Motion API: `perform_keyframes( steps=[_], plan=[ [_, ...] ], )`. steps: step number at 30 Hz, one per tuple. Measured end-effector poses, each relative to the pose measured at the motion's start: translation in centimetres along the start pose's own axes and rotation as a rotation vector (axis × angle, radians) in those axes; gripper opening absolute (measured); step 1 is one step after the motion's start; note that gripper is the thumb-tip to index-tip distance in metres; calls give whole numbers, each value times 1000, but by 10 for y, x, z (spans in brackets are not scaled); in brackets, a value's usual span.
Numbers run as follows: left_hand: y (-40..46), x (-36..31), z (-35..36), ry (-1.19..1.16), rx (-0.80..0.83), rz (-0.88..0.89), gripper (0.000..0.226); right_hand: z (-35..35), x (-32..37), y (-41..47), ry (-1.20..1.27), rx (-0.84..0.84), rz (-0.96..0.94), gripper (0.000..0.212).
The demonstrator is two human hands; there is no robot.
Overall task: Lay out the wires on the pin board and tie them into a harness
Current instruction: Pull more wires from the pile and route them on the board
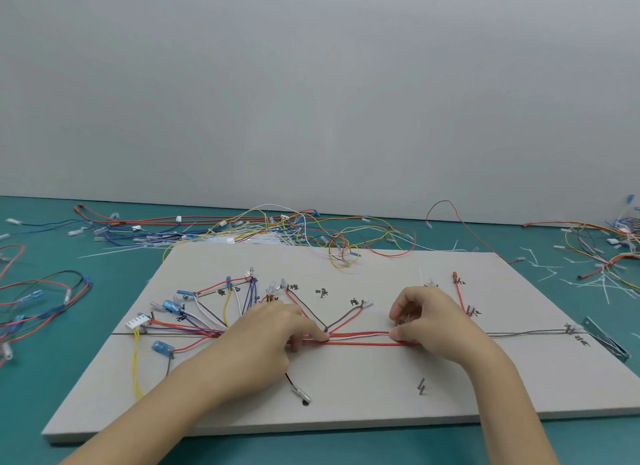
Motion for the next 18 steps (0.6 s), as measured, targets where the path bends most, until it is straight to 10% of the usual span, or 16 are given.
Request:
perform_keyframes(
  steps=[18],
  plan=[
    [-1, -1, 2, 33, -25, 39, 74, 1, 3, 1, -38, -25, -51, 23]
  ],
)
Point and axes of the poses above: each hand's wrist, its own y-axis towards the middle knuckle, its own z-axis out of the palm, x = y × z, the point moved 5 cm from there along y, towards the middle knuckle, and after that the axes turned 1 degree about x, right-handed, at the moved point
